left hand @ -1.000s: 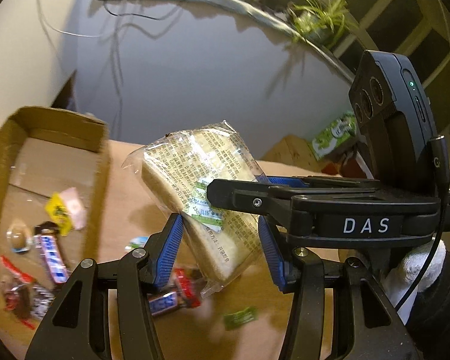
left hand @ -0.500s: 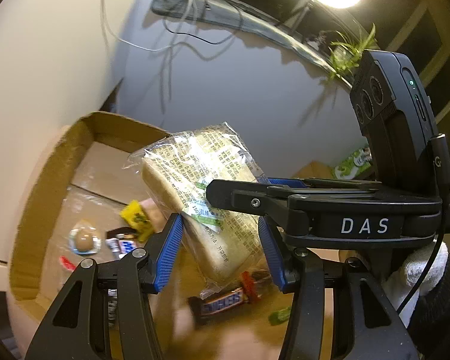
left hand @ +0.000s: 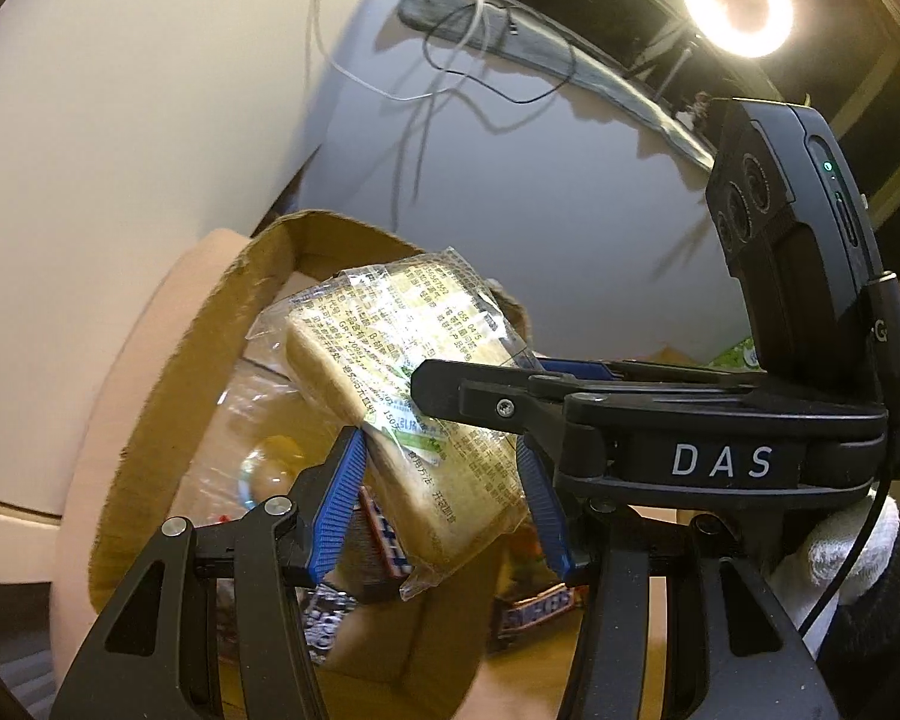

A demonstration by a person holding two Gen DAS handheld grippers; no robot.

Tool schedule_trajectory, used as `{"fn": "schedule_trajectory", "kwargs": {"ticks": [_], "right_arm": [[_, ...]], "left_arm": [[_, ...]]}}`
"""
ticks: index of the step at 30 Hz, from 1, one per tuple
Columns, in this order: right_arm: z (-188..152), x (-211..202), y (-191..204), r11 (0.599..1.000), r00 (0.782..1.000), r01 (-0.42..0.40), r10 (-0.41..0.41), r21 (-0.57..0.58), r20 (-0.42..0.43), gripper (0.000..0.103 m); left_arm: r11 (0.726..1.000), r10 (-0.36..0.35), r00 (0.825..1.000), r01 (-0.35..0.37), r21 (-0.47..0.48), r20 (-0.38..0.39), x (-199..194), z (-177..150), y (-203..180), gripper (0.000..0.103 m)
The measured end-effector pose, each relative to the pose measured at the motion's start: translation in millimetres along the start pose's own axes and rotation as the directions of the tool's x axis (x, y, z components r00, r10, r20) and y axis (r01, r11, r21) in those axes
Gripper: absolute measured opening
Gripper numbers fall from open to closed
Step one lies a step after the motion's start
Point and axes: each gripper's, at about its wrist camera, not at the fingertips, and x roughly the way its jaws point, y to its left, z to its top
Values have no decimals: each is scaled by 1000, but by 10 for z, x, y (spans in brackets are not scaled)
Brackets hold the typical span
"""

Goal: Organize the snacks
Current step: 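Carry the bread loaf over the box with both tools, then open both tools to drop the bread loaf into the box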

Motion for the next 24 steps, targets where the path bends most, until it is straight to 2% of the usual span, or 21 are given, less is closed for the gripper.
{"fn": "schedule_trajectory", "kwargs": {"ticks": [10,24], "right_arm": [[61,182,41,1000,1000,-9,10,12,-24,61],[118,176,50,1000,1000,13,-13,6,-14,61]], "left_arm": [[1000,26,1000,-26,-14,-11,41,48,143,50],[998,65,998,-65,-8,-5,8,46,221,49]]}}
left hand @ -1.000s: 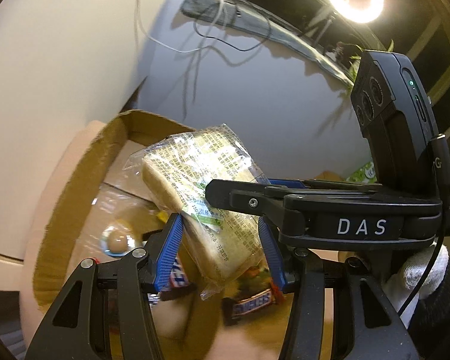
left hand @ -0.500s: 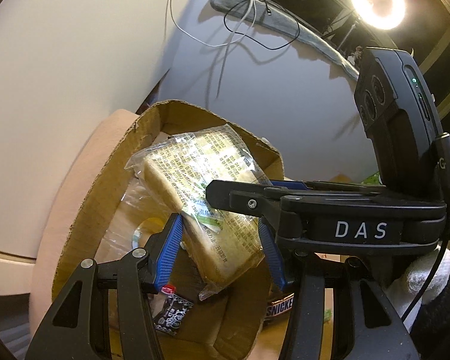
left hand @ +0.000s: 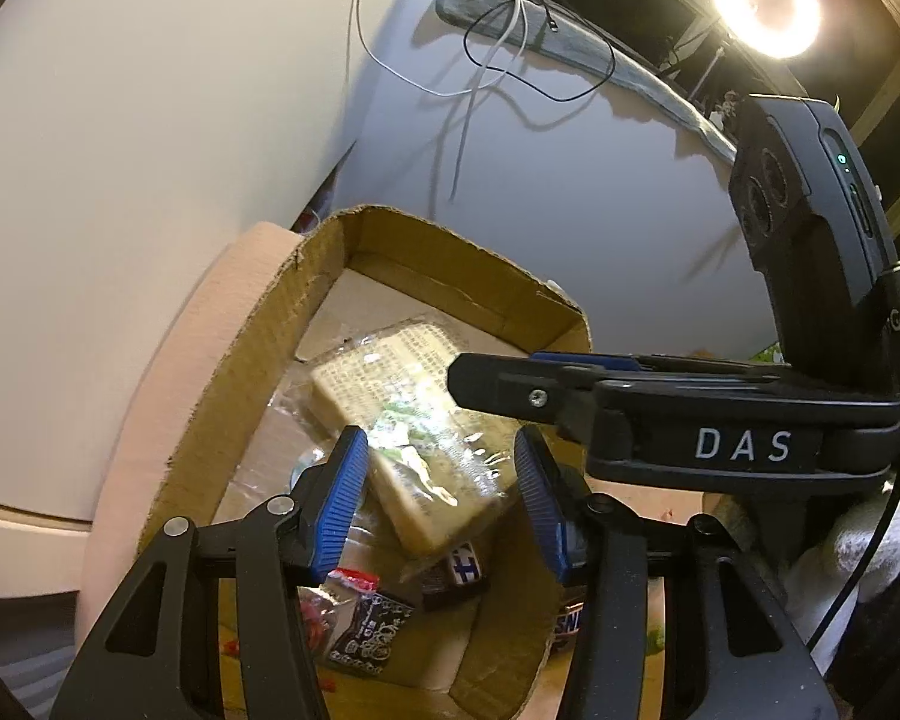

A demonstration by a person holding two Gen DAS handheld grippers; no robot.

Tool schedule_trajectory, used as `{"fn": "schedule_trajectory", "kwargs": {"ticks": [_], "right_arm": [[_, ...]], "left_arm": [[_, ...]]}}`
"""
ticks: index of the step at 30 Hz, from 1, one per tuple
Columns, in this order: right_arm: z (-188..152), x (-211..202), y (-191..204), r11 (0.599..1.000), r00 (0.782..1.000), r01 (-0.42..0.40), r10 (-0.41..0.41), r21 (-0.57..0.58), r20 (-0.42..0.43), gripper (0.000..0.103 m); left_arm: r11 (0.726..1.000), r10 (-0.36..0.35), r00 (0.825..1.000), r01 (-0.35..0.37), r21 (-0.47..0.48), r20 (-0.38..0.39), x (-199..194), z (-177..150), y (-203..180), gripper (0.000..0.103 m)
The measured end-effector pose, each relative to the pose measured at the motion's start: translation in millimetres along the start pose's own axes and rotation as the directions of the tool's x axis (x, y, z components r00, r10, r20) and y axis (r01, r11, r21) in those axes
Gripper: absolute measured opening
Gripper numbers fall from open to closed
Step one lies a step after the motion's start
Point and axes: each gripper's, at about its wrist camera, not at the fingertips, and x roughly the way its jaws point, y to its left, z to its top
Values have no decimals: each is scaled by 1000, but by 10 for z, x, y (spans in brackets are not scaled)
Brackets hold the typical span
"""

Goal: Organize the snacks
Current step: 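Open both tools to drop the bread loaf into the box, then withdraw both tools from the box toward the remaining snacks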

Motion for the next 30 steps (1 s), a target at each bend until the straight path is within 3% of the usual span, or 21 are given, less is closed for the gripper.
{"fn": "schedule_trajectory", "kwargs": {"ticks": [18,30], "right_arm": [[-86,-224,-53,997,997,68,-66,-30,46,61],[-548,-736,-464,994,980,103,-109,44,169,61]], "left_arm": [[999,15,1000,-16,52,16,-163,-48,-185,49],[994,-2,1000,4,112,-21,-219,-287,-404,49]]}}
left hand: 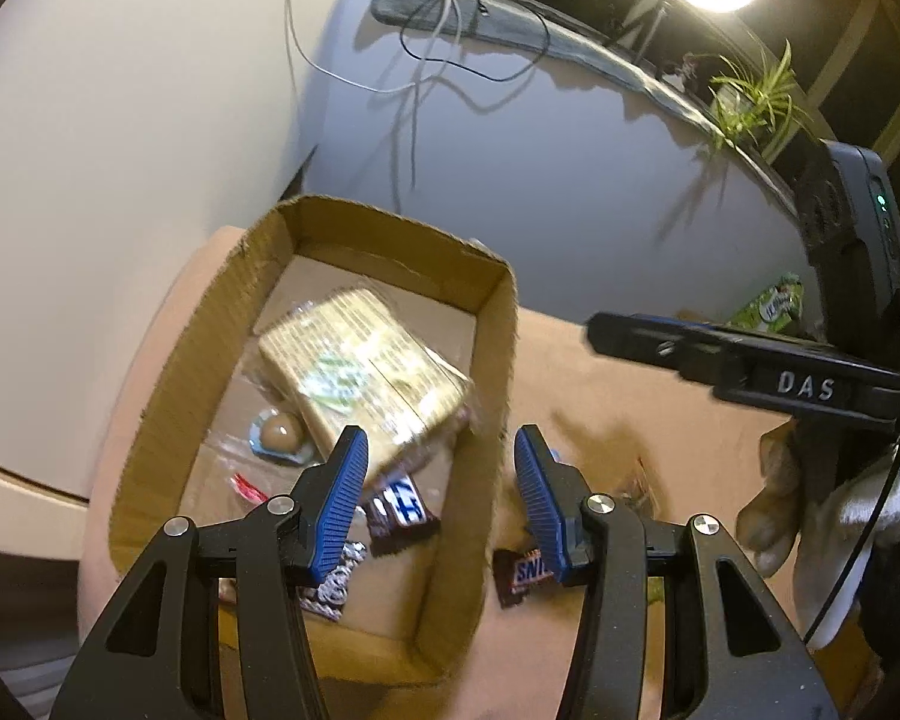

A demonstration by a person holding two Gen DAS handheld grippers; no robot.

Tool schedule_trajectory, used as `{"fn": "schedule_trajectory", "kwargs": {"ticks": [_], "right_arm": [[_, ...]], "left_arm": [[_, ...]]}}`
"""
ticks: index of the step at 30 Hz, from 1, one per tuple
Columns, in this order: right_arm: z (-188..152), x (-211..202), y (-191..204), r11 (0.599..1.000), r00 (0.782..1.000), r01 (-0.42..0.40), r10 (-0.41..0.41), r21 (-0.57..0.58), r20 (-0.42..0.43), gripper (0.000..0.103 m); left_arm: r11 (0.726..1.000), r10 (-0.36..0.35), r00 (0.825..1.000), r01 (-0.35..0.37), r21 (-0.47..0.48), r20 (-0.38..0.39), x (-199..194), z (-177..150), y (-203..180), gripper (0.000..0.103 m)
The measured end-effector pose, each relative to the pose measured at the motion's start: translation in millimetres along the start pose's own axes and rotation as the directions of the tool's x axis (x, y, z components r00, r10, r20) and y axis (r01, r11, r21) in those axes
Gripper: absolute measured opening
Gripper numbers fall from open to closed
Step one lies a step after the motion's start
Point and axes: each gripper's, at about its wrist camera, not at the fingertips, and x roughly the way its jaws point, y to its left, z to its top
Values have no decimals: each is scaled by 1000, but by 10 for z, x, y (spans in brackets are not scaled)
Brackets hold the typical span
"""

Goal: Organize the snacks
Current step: 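Withdraw both tools from the box toward the remaining snacks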

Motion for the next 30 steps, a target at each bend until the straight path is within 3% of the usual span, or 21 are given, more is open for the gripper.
{"fn": "schedule_trajectory", "kwargs": {"ticks": [7,9,11,17,25,30], "right_arm": [[-350,-396,-315,994,991,109,-108,-11,75,61],[-467,-484,-420,992,989,126,-125,-6,75,74],[-589,-554,-496,991,989,134,-134,1,69,75],[-1049,-601,-614,985,985,170,-171,-29,-28,75],[-1525,-500,-531,983,980,134,-150,-124,-128,74],[-1644,-376,-409,980,978,84,-116,-179,-173,63]], "left_arm": [[998,-20,999,22,66,-32,-36,-195,-221,49],[996,-27,999,30,82,-41,-40,-247,-282,49],[994,-36,998,42,99,-55,-29,-311,-343,49],[987,-56,991,73,143,-122,104,-514,-541,49],[971,-71,978,112,210,-194,321,-654,-836,49],[967,-73,971,125,223,-229,509,-642,-964,49]]}}
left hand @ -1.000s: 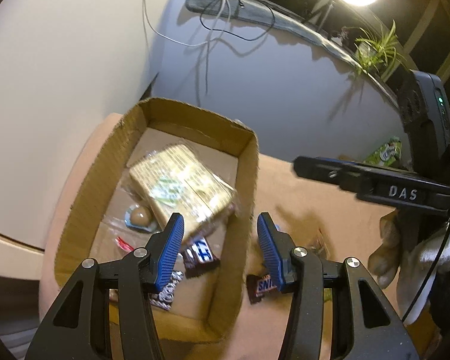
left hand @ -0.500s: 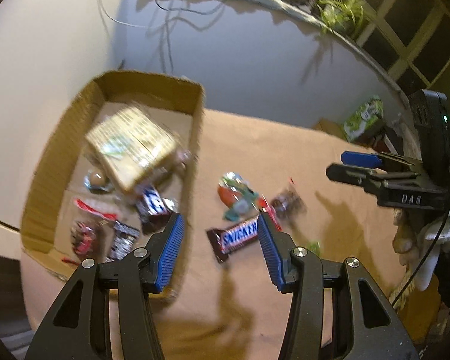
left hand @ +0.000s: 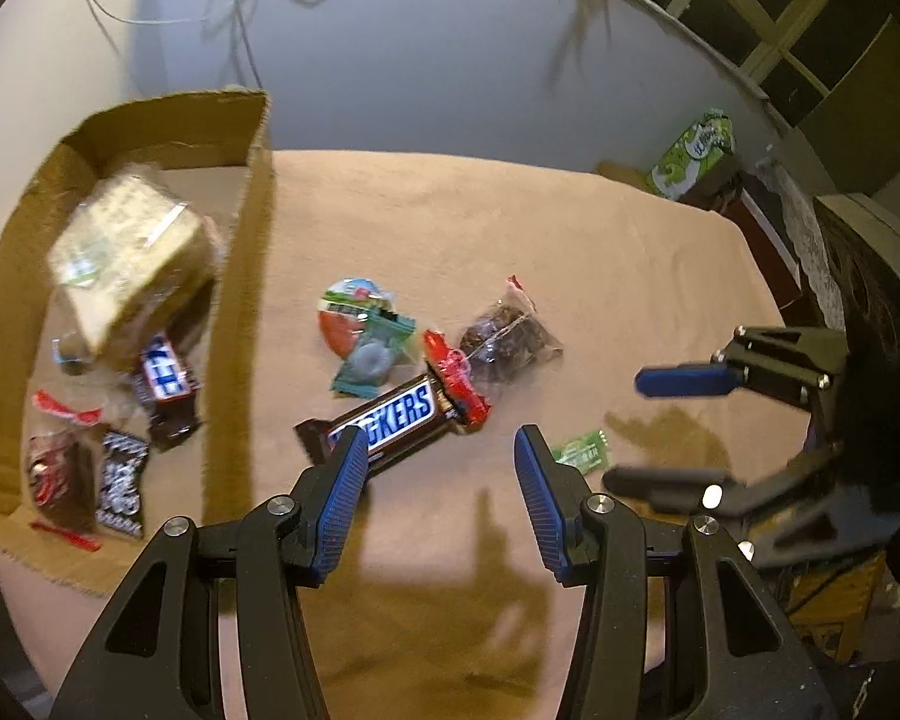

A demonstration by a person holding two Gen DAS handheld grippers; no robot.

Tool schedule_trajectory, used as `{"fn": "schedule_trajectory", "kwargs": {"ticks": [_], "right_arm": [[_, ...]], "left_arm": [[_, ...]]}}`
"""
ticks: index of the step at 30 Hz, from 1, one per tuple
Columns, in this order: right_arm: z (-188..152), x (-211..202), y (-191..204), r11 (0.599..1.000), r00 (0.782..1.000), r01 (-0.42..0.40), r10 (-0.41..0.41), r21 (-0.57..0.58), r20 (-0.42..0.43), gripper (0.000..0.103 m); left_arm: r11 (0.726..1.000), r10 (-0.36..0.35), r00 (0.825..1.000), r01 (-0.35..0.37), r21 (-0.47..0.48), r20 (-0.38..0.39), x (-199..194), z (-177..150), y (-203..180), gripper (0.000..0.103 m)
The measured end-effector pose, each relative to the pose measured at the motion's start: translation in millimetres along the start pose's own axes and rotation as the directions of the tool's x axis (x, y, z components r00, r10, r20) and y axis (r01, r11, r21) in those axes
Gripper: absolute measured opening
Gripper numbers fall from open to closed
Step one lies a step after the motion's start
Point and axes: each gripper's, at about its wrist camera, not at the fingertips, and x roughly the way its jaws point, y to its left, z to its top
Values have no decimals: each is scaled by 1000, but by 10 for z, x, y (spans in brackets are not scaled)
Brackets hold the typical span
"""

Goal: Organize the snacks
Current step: 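Withdraw both tools from the box toward the remaining snacks, then grasp the Snickers bar with the left tool while the right tool grasps the green packet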

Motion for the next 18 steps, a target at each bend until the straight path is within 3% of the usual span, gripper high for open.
{"fn": "schedule_trajectory", "kwargs": {"ticks": [9,18], "right_arm": [[-66,187,-33,999,999,-32,32,12,-42,55],[-91,287,-39,999,997,-41,42,15,-58,52]], "left_arm": [[999,0,999,-2,-38,-50,261,127,33,49],[1000,11,997,-13,-19,-74,360,164,-11,48]]}}
